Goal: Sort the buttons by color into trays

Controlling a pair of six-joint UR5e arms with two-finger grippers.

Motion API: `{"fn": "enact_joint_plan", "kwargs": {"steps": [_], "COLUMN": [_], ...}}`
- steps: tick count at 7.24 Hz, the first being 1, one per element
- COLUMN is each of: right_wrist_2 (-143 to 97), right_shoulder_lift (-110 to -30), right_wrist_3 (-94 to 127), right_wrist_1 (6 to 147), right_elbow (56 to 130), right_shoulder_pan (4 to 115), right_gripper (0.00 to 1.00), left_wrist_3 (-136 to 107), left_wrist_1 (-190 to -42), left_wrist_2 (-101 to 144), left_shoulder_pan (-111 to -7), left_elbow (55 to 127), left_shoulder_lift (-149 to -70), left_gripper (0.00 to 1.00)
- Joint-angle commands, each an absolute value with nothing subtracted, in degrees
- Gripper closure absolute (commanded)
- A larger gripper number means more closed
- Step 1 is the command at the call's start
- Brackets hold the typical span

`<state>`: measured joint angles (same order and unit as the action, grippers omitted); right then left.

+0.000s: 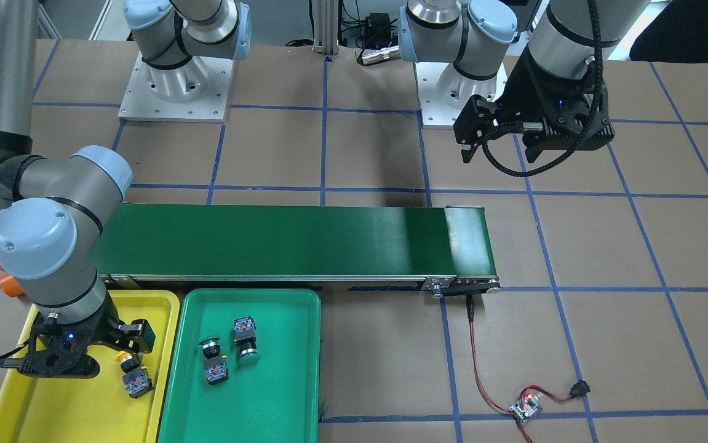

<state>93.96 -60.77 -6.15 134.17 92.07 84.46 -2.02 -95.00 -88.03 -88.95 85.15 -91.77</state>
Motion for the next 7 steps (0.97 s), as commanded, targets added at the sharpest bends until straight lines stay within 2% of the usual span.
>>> {"fn": "enact_joint_plan", "kwargs": {"steps": [1,3,6,7], "right_wrist_2": [93.78,93.43,88.68,88.86], "right_shoulder_lift": [-63.78,-72.81,-91.35,-94.36], "right_wrist_3": [-6.24,-5.81,-4.41,-0.39], "right_wrist_1": [128.28,113.11,87.09,85.19], "right_elbow": [92.11,92.54,93.34,93.95], "right_shoulder_pan": [84.11,83.94,84.37,84.37], "right_gripper": [0.00,0.00,0.00,0.00], "left_wrist_3": [-2.11,-3.78,-3.34,-3.34], "left_wrist_1": [-94.92,-96.23,-96.33,-97.02], "left_wrist_2": [-87.81,-88.15,-88.86,-88.77], "left_shoulder_pan": [-88.95,-89.39,-89.21,-89.21], "left_elbow": [84.56,84.30,84.46,85.07], "left_shoulder_lift": [-91.84,-91.23,-89.48,-88.86], "left_gripper": [0.00,0.00,0.00,0.00]}}
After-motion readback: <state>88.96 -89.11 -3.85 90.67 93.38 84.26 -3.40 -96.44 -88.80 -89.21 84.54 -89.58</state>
